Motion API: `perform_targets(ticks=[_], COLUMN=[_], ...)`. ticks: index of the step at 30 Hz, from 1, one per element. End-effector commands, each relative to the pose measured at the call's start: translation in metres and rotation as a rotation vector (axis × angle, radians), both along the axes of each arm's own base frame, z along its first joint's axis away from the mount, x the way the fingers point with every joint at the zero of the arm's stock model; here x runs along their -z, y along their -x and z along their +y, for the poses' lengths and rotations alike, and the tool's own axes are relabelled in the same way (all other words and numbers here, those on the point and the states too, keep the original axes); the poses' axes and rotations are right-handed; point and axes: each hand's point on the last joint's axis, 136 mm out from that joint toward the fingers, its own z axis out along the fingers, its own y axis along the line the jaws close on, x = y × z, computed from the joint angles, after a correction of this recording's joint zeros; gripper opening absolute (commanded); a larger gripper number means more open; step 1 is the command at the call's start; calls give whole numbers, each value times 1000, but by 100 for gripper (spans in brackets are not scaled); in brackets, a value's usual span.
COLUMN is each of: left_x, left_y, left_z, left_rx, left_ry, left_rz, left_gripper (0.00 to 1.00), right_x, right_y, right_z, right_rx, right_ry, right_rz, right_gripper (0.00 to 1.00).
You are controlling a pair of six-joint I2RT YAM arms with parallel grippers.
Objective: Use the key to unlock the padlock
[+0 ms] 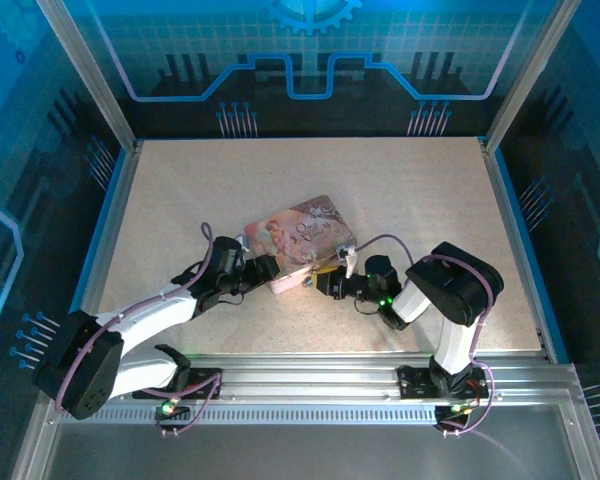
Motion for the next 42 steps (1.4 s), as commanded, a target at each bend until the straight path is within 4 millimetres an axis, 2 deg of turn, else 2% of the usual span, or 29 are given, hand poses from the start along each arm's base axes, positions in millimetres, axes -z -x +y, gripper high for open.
perform_targets(ticks=[1,7,13,36,42], left_x=[13,13,15,33,32], left_y=[9,9,10,19,19], left_z=[5,5,6,9,8], left_rx=[-6,-4,-4,-9,-8], left_ry=[-31,-34,-43,-36,-33], left_rz=[42,44,49,89,86], left_gripper=[63,63,63,63,63], right_x=[-12,-11,-9,-28,-32], right_y=[5,3,1,-19,-23], right_z=[9,9,7,-18,-20], right_rx=[-44,-36,-10,171,195], right_ry=[-29,-26,-29,-198,-239], right_rz=[-42,-36,-16,117,161], right_gripper=[24,12,8,5,5])
